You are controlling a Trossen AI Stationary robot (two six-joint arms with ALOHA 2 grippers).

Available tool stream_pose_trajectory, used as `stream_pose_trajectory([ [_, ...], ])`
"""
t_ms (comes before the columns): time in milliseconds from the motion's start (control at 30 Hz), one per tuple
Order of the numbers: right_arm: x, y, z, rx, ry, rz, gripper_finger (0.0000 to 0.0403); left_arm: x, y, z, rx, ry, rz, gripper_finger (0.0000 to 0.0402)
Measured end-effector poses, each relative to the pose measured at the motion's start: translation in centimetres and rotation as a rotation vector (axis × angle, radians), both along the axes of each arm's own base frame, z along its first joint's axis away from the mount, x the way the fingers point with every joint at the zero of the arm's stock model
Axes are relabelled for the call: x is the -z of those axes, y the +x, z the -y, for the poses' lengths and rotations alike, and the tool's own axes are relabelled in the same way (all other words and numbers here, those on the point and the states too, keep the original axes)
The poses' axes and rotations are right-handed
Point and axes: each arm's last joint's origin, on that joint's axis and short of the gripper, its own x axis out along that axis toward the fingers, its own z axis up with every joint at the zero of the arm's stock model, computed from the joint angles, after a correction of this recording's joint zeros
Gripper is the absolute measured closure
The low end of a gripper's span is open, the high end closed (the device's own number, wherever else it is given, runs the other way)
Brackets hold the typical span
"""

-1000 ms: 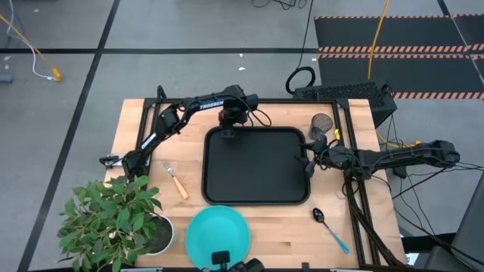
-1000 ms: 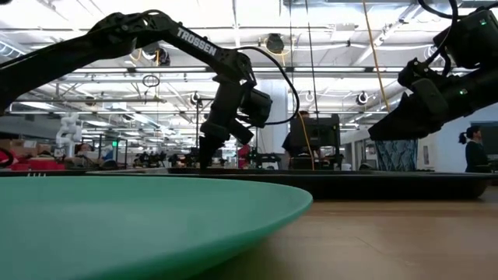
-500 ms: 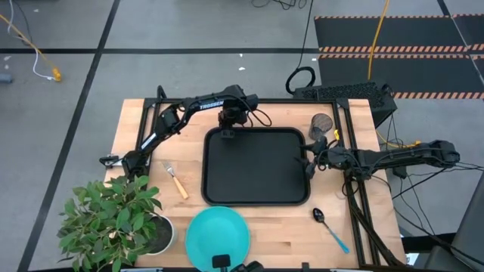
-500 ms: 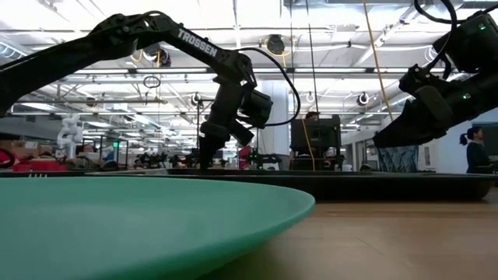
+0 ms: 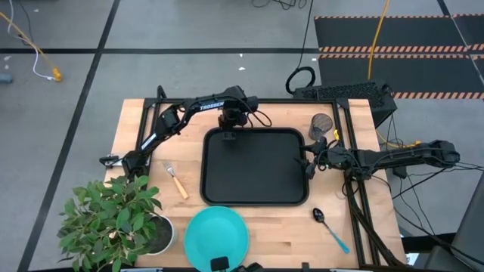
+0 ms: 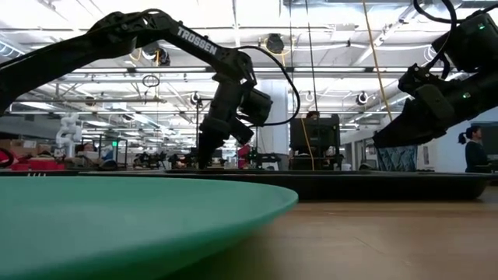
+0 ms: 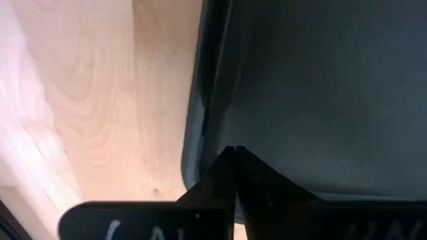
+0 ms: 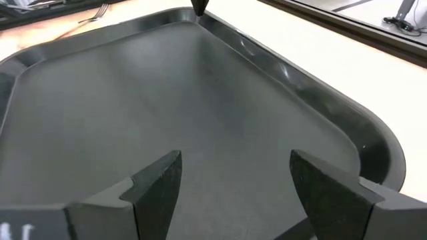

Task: Pick and place plate/cup/fork/spoon on tray
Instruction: Prepare the black serving tray

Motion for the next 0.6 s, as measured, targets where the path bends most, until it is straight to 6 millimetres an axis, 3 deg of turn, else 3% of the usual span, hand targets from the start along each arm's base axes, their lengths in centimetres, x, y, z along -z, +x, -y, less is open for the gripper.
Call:
stream_pose_trajectory([
  [300,0.1,0.0,0.0,0.0,0.0,-0.009,0.0132,-0.2,0.5,-0.2,-0.059,0.053,0.052,0.0398],
  [600,0.1,-0.1,0.0,0.001,0.0,-0.017,0.0132,-4.2,0.7,-0.3,-0.085,0.126,0.248,0.0398],
])
